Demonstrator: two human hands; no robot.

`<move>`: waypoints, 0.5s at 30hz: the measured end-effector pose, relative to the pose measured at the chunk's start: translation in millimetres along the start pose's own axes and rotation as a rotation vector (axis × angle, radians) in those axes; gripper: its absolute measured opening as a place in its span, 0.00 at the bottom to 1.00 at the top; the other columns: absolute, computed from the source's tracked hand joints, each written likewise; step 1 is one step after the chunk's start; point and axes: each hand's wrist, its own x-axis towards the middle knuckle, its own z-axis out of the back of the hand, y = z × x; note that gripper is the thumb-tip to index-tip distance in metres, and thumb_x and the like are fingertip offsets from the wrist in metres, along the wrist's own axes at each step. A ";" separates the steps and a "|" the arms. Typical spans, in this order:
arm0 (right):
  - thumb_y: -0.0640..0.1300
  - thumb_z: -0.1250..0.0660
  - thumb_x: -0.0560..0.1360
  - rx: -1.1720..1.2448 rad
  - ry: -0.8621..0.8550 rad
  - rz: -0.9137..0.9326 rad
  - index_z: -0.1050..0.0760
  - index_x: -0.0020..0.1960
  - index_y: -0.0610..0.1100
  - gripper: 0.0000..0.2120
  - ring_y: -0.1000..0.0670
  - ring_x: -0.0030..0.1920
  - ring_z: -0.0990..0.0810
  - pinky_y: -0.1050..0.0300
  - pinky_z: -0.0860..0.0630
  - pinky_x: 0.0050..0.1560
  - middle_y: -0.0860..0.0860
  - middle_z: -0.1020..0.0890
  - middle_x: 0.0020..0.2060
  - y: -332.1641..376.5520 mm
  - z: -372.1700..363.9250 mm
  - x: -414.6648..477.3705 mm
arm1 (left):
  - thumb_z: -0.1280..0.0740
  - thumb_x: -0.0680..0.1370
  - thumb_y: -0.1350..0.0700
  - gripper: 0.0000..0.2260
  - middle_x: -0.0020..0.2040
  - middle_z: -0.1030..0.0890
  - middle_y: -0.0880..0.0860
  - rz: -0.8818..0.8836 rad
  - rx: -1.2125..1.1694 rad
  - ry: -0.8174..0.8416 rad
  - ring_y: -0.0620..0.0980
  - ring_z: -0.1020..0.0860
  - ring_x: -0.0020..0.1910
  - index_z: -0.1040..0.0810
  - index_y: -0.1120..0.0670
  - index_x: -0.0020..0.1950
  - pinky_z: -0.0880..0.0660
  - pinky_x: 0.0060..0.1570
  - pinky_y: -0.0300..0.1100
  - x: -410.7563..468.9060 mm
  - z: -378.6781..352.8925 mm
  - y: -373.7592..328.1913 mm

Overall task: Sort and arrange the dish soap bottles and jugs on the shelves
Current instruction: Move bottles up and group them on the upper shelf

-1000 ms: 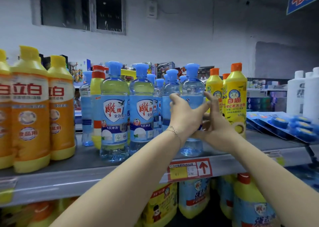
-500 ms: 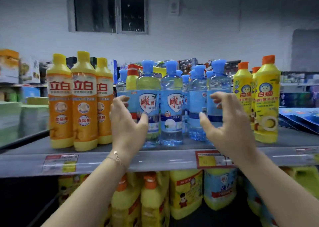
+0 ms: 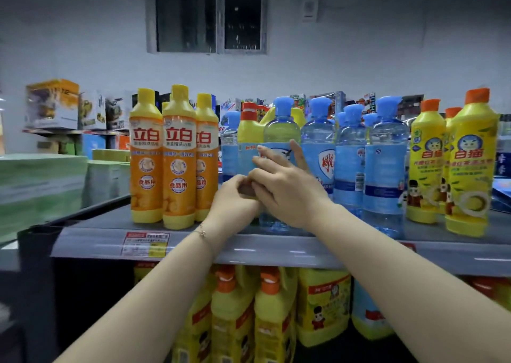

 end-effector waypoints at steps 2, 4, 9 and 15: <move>0.46 0.41 0.79 -0.080 0.034 0.029 0.20 0.49 0.43 0.12 0.46 0.74 0.38 0.36 0.66 0.70 0.45 0.24 0.65 -6.0 -2.0 -2.4 | 0.28 0.72 0.62 0.15 0.53 0.22 0.51 0.002 0.042 -0.135 0.44 0.23 0.49 0.28 0.52 0.55 0.28 0.40 0.29 5.2 0.8 2.5; 0.48 0.39 0.78 -0.164 0.059 0.066 0.20 0.48 0.44 0.11 0.45 0.74 0.39 0.33 0.68 0.67 0.45 0.26 0.68 -10.0 -3.1 -5.5 | 0.27 0.72 0.58 0.20 0.58 0.27 0.52 -0.017 0.145 -0.295 0.47 0.28 0.54 0.32 0.54 0.60 0.31 0.44 0.28 13.6 -0.9 1.3; 0.60 0.40 0.76 -0.187 0.092 0.007 0.24 0.56 0.52 0.16 0.46 0.75 0.63 0.31 0.79 0.58 0.50 0.41 0.76 -14.2 -8.8 -8.7 | 0.26 0.72 0.55 0.22 0.56 0.25 0.54 0.159 0.101 -0.208 0.53 0.24 0.58 0.34 0.54 0.58 0.30 0.38 0.33 37.3 -2.6 -4.7; 0.61 0.40 0.74 -0.129 0.122 -0.064 0.27 0.60 0.54 0.18 0.47 0.72 0.73 0.31 0.79 0.57 0.52 0.51 0.78 -25.0 -15.8 -17.2 | 0.23 0.70 0.51 0.27 0.59 0.23 0.56 0.222 0.087 -0.147 0.54 0.23 0.58 0.32 0.57 0.62 0.25 0.49 0.43 49.8 -11.6 -1.4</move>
